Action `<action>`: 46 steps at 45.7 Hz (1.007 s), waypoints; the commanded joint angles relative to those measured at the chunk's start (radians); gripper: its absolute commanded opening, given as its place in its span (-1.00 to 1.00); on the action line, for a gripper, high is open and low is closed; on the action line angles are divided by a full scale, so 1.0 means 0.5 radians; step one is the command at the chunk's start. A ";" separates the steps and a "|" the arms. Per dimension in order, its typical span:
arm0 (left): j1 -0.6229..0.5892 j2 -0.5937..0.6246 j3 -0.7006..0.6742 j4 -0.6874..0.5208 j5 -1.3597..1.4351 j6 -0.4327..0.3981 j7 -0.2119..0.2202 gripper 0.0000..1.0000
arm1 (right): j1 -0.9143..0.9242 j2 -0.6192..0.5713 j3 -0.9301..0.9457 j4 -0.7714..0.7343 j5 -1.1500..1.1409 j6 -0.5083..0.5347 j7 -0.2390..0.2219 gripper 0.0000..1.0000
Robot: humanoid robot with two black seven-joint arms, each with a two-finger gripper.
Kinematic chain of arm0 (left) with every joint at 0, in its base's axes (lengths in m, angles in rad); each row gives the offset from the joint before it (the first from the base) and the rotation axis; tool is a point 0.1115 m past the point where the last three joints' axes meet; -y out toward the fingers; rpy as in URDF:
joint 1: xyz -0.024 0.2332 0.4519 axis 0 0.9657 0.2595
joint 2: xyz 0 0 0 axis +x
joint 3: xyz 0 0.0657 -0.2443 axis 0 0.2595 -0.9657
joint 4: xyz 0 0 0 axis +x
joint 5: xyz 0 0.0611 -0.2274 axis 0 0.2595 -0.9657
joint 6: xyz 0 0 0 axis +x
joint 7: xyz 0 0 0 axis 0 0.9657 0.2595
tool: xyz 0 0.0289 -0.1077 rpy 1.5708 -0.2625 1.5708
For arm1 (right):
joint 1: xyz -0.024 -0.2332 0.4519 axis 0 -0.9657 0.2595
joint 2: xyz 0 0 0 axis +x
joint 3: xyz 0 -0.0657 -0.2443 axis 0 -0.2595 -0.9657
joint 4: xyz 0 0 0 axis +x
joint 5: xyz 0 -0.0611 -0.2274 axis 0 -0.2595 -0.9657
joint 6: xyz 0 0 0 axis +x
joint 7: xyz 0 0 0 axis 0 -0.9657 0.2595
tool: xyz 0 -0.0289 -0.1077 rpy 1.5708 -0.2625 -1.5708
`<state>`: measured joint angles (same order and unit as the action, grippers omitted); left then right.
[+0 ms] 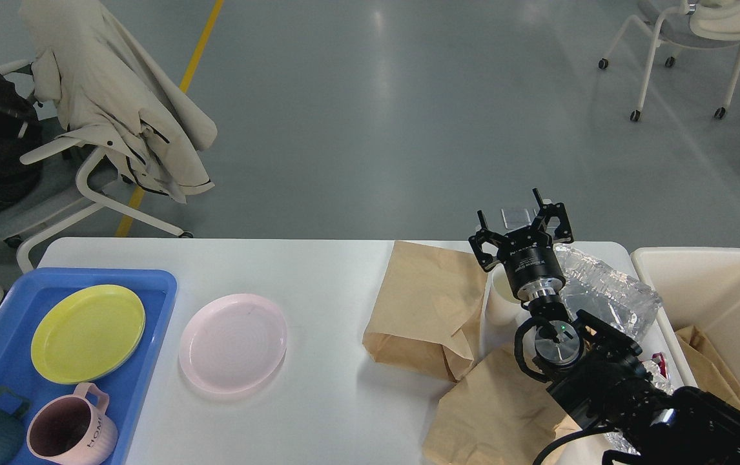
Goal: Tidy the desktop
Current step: 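Withdraw the left gripper up away from the tray, then lower the left gripper to the rim of the pink plate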
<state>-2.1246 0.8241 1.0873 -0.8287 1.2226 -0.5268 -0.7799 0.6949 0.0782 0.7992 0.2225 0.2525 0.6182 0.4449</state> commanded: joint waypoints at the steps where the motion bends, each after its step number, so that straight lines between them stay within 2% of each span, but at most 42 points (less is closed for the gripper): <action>1: -0.175 -0.129 -0.177 0.004 -0.003 -0.183 0.010 0.48 | 0.000 0.000 0.000 0.000 -0.002 0.000 0.000 1.00; 5: -0.114 -0.270 -0.184 -0.057 -0.067 -0.177 0.056 0.48 | 0.000 0.000 0.000 0.000 0.001 0.000 0.000 1.00; 7: -0.040 -0.323 -0.168 -0.143 -0.144 -0.161 0.105 0.48 | 0.000 0.000 0.000 0.000 0.001 0.000 0.000 1.00; 10: 0.067 -0.369 -0.116 -0.290 -0.300 -0.054 0.258 0.48 | 0.000 0.000 0.003 0.000 0.001 0.000 0.000 1.00; 12: 0.141 -0.387 -0.064 -0.413 -0.429 0.074 0.378 0.48 | 0.003 0.000 0.000 0.000 0.001 0.000 0.000 1.00; 16: 0.300 -0.531 0.101 -0.628 -0.665 0.451 0.581 0.48 | 0.000 0.000 0.000 0.000 0.001 0.000 0.000 1.00; 19: 0.441 -0.706 0.246 -0.708 -0.791 0.731 0.673 0.48 | 0.000 0.000 0.000 0.000 0.001 0.000 0.000 1.00; 23: 0.662 -0.875 0.353 -0.714 -0.908 0.958 0.762 0.48 | 0.000 0.000 0.000 0.000 0.001 0.000 0.000 1.00; 30: 0.969 -0.924 0.329 -0.683 -0.911 1.060 0.974 0.47 | 0.000 0.000 0.000 0.000 -0.002 0.000 0.000 1.00; 38: 1.175 -0.921 0.304 -0.641 -0.896 1.094 1.105 0.45 | 0.000 0.000 0.003 0.000 0.001 0.000 0.000 1.00; 46: 1.368 -0.921 0.268 -0.466 -0.957 1.084 1.195 0.29 | 0.000 0.000 0.003 0.000 0.001 0.000 0.000 1.00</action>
<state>-1.4987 0.3632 1.2374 -1.1156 0.7644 0.0189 -0.2074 0.6950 0.0782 0.7995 0.2225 0.2529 0.6182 0.4449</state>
